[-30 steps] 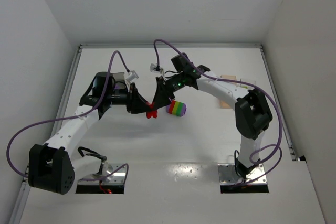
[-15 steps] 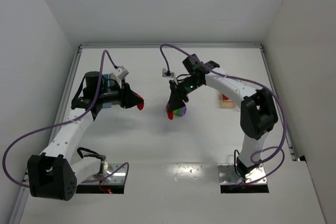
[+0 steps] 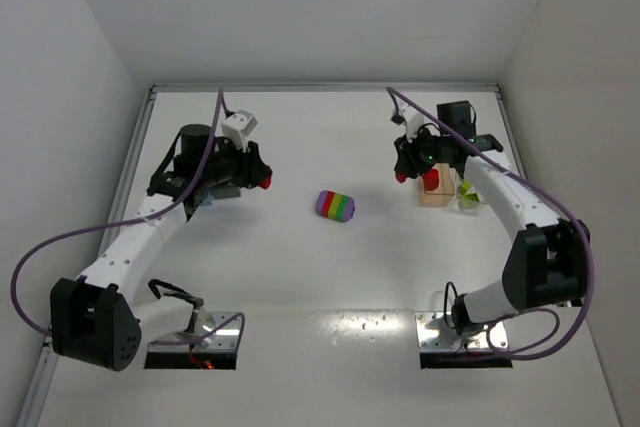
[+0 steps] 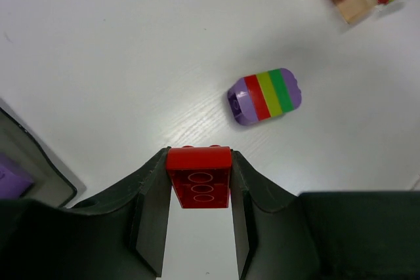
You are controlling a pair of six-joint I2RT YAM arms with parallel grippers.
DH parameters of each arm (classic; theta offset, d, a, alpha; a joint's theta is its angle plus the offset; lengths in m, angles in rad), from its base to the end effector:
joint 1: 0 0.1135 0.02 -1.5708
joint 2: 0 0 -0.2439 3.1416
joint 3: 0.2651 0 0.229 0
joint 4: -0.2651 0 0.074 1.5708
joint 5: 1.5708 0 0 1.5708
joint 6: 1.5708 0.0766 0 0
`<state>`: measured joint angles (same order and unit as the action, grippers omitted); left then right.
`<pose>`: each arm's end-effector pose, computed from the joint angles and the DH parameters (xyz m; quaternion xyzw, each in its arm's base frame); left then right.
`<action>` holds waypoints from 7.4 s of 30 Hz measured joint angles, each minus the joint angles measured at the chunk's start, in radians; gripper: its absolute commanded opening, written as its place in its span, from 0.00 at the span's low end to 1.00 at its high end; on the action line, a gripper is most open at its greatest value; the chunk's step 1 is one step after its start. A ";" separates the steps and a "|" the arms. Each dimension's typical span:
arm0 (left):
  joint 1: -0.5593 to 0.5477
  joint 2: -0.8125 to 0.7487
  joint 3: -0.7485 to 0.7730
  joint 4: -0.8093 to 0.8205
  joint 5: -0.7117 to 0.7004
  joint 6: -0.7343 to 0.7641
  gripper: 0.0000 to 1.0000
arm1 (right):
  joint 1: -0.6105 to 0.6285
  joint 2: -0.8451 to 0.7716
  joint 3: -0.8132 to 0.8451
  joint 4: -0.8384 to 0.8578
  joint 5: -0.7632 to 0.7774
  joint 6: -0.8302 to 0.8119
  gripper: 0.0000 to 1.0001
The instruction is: Sort the legos into containers by color
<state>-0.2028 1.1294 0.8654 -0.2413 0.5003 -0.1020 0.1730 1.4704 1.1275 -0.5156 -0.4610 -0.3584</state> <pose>0.2555 -0.0900 0.2659 0.1676 0.8272 -0.2855 0.4540 0.3065 0.0881 0.2304 -0.3165 0.8595 0.1818 0.3578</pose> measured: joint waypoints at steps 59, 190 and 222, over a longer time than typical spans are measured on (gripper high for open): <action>-0.571 0.917 0.892 0.171 -0.090 -0.080 0.05 | -0.365 -0.351 -0.016 0.322 0.236 0.385 0.78; 0.137 0.335 -0.019 0.189 0.488 -0.321 0.86 | 0.496 0.215 0.157 0.097 0.138 0.026 0.29; 0.034 0.458 0.077 0.183 0.542 -0.298 0.12 | 0.583 0.290 0.188 0.132 0.198 0.024 0.23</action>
<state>-0.1692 1.5875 0.9421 -0.0586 1.0424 -0.4004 0.7559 1.7599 1.3159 -0.3840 -0.2626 -0.3340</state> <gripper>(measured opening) 0.426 0.653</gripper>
